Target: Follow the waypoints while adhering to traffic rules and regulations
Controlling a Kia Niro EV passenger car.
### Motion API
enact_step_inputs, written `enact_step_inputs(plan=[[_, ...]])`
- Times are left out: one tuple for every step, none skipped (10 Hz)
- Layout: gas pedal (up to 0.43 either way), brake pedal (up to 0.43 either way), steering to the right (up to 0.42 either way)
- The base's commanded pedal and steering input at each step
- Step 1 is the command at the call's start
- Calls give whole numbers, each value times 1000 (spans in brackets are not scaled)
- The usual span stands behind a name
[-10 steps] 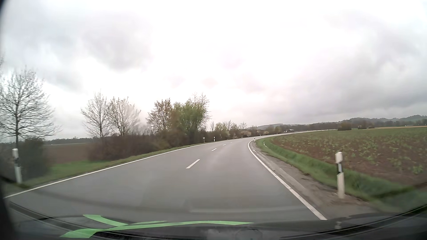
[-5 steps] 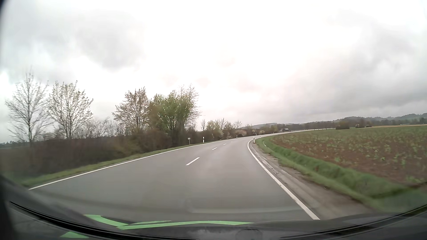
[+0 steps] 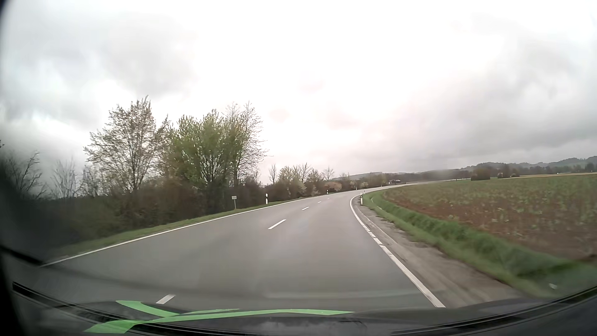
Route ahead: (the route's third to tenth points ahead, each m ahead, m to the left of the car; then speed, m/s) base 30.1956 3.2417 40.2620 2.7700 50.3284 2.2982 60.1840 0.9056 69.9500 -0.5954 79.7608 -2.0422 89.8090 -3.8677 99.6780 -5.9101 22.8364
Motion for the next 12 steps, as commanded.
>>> enact_step_inputs(plan=[[169,0,6],[169,0,8],[169,0,8],[177,0,9],[177,0,11],[177,0,14],[177,0,15],[177,0,15],[157,0,15],[130,0,14],[130,0,12],[130,0,11]])
